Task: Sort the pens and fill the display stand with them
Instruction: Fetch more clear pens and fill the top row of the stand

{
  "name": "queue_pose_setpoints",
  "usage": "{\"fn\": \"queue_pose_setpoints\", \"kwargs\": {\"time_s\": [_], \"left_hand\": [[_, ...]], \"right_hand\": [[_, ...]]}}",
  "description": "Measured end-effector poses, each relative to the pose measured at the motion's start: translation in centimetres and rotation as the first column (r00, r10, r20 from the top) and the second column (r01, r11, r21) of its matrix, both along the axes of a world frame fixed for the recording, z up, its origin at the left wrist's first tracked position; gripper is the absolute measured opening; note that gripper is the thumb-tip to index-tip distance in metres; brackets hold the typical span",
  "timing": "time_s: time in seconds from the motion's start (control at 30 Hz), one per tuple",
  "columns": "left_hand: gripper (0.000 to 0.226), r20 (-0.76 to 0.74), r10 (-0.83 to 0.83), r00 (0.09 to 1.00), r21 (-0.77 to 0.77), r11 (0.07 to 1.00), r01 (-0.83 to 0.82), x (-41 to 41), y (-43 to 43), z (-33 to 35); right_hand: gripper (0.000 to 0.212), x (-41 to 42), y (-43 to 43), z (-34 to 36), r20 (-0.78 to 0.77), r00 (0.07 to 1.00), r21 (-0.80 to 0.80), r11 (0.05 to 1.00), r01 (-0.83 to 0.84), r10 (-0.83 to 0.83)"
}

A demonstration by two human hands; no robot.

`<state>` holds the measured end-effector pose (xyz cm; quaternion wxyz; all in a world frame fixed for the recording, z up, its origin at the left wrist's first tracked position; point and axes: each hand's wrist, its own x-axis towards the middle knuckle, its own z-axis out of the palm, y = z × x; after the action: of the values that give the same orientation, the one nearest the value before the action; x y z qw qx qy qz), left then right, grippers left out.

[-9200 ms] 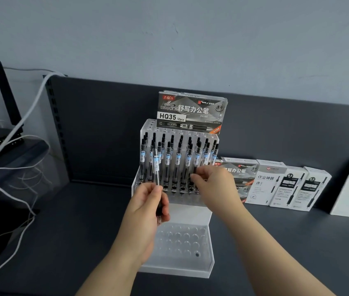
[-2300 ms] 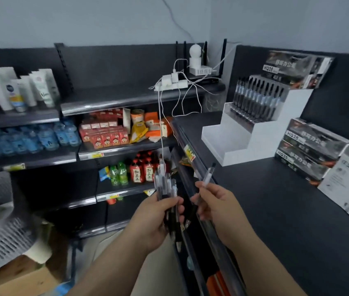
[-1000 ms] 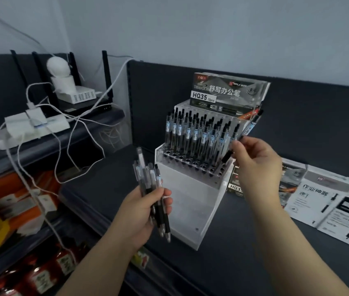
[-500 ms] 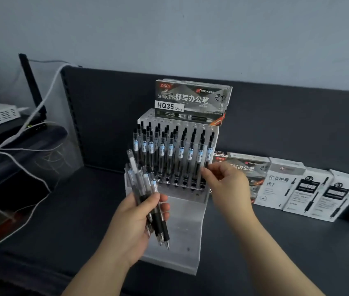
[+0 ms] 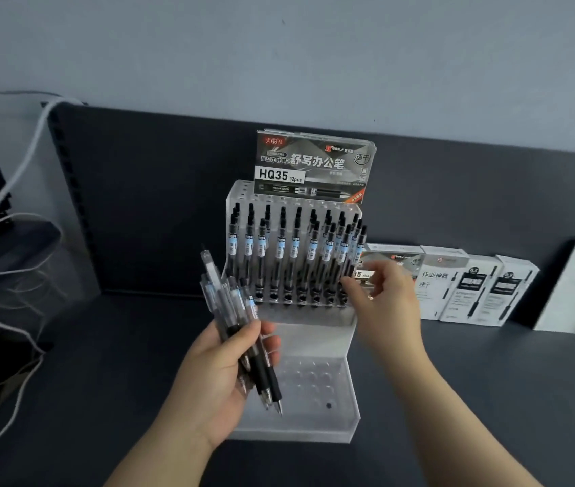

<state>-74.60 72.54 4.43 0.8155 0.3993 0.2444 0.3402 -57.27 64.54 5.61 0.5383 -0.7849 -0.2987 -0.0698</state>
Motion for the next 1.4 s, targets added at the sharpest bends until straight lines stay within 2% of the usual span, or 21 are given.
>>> {"fn": "queue_pose_setpoints", "kwargs": {"time_s": [0.1,0.17,0.23,0.3,0.37,0.5,0.57,0.67,0.77,0.83,0.97,1.17,1.4], "left_hand": [[0.01,-0.011,-0.029,1.0,-0.044,0.999,0.028,-0.8,0.7,-0.1],[0.011,-0.021,-0.035,0.999,-0.053,0.998,0.034,-1.5,1.4,-0.2],[0.011,-0.031,-0.048,0.998,-0.032,0.998,0.047,-2.3,2.0,-0.3],[0.012,-0.055,-0.071,0.996,0.016,0.997,0.072,-3.1,2.7,-0.4],[0.013,-0.077,-0.097,0.992,0.048,0.994,0.101,-3.9,3.3,-0.6],[0.016,-0.082,-0.108,0.991,0.054,0.992,0.112,-4.8,4.6,-0.7],[0.016,-0.062,-0.09,0.994,0.052,0.994,0.093,-5.1,5.2,-0.6],[0.015,-0.045,-0.032,0.998,0.032,0.999,0.033,-5.4,6.3,-0.6],[0.015,-0.04,-0.017,0.999,0.017,1.0,0.018,-5.8,7.0,-0.9],[0.016,-0.054,-0.015,0.998,0.039,0.999,0.017,-6.1,7.2,-1.0],[0.018,-0.068,-0.006,0.998,0.09,0.996,0.012,-6.6,7.5,-1.1],[0.019,-0.017,0.016,1.0,0.014,1.0,-0.016,-7.2,7.8,-1.0],[0.021,0.0,0.006,1.0,-0.024,1.0,-0.006,-7.6,7.7,-1.0]], "right_hand": [[0.015,-3.2,-0.3,0.9,0.052,0.998,0.066,0.997,-0.039,0.036],[0.015,-6.0,-0.1,1.4,0.03,0.981,-0.031,0.982,-0.188,0.189],[0.01,-8.6,0.4,1.2,-0.092,0.922,-0.177,0.905,-0.387,0.376],[0.01,-10.3,1.4,0.5,-0.218,0.845,-0.241,0.812,-0.532,0.489],[0.013,-11.2,2.6,-0.2,-0.291,0.801,-0.22,0.778,-0.588,0.523],[0.011,-12.0,4.2,-0.3,-0.408,0.746,-0.142,0.771,-0.621,0.526],[0.011,-12.3,4.8,0.1,-0.422,0.748,-0.087,0.798,-0.596,0.513],[0.007,-12.0,5.6,1.2,-0.373,0.816,0.064,0.89,-0.452,0.441],[0.005,-11.1,6.3,2.5,-0.246,0.912,0.24,0.932,-0.27,0.328],[0.005,-10.7,6.8,3.1,-0.152,0.955,0.28,0.938,-0.205,0.254],[0.005,-10.6,7.8,3.3,-0.054,0.98,0.195,0.964,-0.179,0.192],[0.015,-10.8,9.0,1.5,0.0,0.986,-0.1,0.982,-0.163,0.164],[0.012,-11.0,8.9,1.1,0.025,0.991,-0.134,0.983,-0.125,0.13]]}}
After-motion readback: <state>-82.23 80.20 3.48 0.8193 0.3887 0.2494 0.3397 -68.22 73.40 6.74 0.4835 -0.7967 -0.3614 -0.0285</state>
